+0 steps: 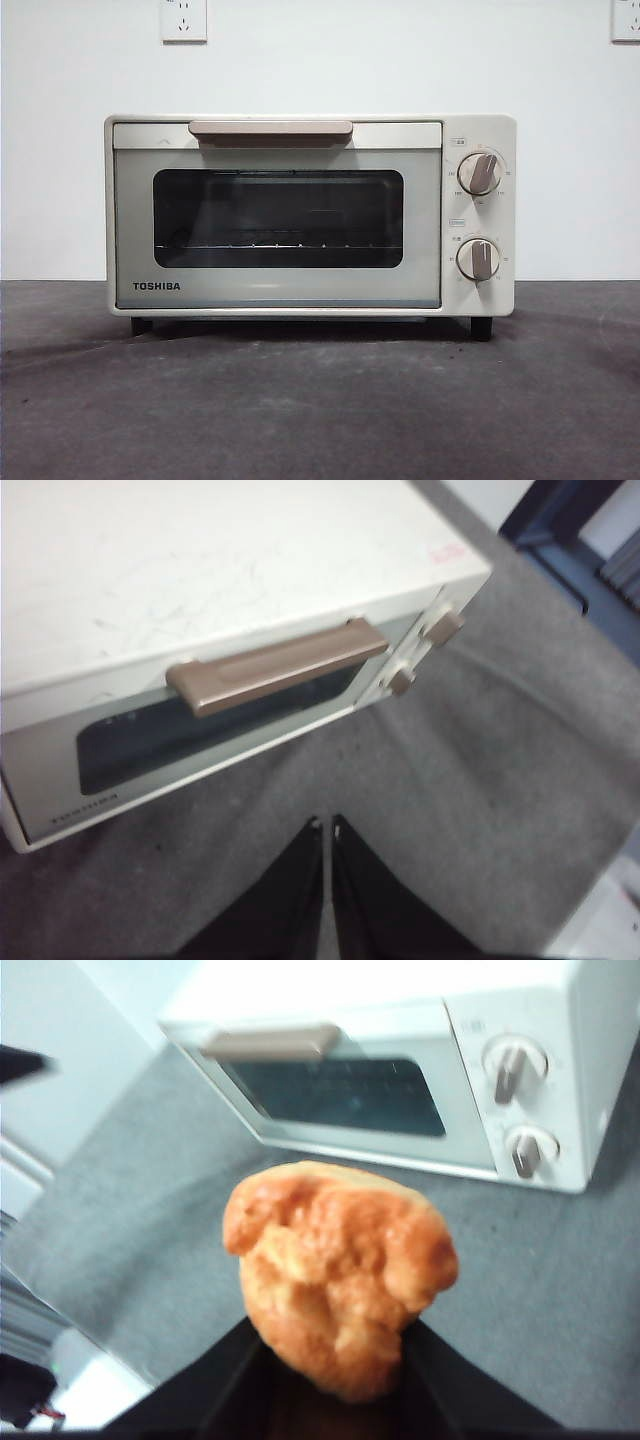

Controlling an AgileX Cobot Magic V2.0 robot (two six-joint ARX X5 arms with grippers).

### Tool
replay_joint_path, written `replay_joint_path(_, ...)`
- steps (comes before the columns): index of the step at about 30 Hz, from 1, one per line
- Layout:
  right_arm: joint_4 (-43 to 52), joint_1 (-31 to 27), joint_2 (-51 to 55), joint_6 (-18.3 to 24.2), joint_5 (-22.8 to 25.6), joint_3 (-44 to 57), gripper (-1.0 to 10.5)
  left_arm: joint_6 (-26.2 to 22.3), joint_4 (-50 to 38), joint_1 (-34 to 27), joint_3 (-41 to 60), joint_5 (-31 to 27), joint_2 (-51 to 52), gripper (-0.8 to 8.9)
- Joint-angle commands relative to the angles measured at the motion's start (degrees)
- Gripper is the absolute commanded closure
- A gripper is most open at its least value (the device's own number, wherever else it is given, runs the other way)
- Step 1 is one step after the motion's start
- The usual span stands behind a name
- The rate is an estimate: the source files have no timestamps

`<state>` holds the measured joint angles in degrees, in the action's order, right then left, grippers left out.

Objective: The left arm flap open the oven, the right arm pick bread and place it into oven, the left arm flap close the oven

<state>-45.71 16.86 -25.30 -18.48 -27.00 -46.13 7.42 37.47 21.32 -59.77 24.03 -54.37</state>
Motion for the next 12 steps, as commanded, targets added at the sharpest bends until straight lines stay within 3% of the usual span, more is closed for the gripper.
replay_joint_path(1, 0.72, 0.26, 2.1, -1.6, 0.02, -0.81, 8.1, -3.02, 0.37, 1.4, -4.13, -0.09, -5.92, 7.98)
replay_joint_path(12, 1.22, 0.26, 3.39, -1.88, 0.04, -0.81, 8.1, -10.36, -0.57, 6.19, -16.52, -4.74, -24.44, 7.98)
